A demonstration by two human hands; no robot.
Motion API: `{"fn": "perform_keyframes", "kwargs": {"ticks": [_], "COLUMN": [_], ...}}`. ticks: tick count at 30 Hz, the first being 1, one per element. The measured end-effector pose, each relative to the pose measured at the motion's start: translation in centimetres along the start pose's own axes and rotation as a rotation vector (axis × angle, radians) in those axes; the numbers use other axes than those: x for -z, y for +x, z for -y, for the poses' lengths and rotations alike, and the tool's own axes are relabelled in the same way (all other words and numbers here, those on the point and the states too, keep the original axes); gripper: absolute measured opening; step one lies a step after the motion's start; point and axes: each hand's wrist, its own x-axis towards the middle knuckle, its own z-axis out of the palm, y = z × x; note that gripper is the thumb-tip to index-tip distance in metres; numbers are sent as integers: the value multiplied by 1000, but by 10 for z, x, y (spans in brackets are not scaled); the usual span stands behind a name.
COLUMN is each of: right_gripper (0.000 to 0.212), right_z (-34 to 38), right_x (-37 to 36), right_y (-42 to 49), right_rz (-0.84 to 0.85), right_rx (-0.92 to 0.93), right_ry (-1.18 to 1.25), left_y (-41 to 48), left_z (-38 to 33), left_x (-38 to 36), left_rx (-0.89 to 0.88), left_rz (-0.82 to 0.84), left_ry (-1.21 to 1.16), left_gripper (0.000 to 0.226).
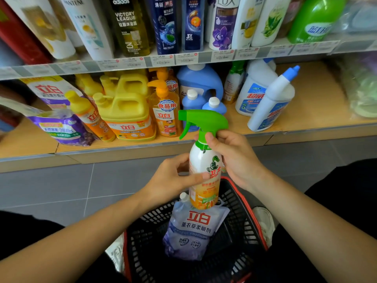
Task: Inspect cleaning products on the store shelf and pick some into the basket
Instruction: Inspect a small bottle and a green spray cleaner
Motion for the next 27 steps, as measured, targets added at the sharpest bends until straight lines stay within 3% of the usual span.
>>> {"fn": "perform_keyframes", "kwargs": {"ticks": [4,8,14,27], "right_gripper": [38,22,26,54], "right_z": [2,4,4,-2], "right_x": [5,12,13,8], "right_y": [3,7,8,3], "right_rz": [88,164,223,75], "right_rx": [90,129,193,510], "right_ry": [-93,-218,-306,-765], "left_y": [5,3,3,7], "left_z": [-21,-37,-44,-39], "left_x": [17,33,39,41], "left_rx": [-160,-350,-310,-135], "left_rz": [-188,-309,-337,-266], "left_ry": [-182,-147,-146,-252], "left_gripper": [40,31,19,16]}}
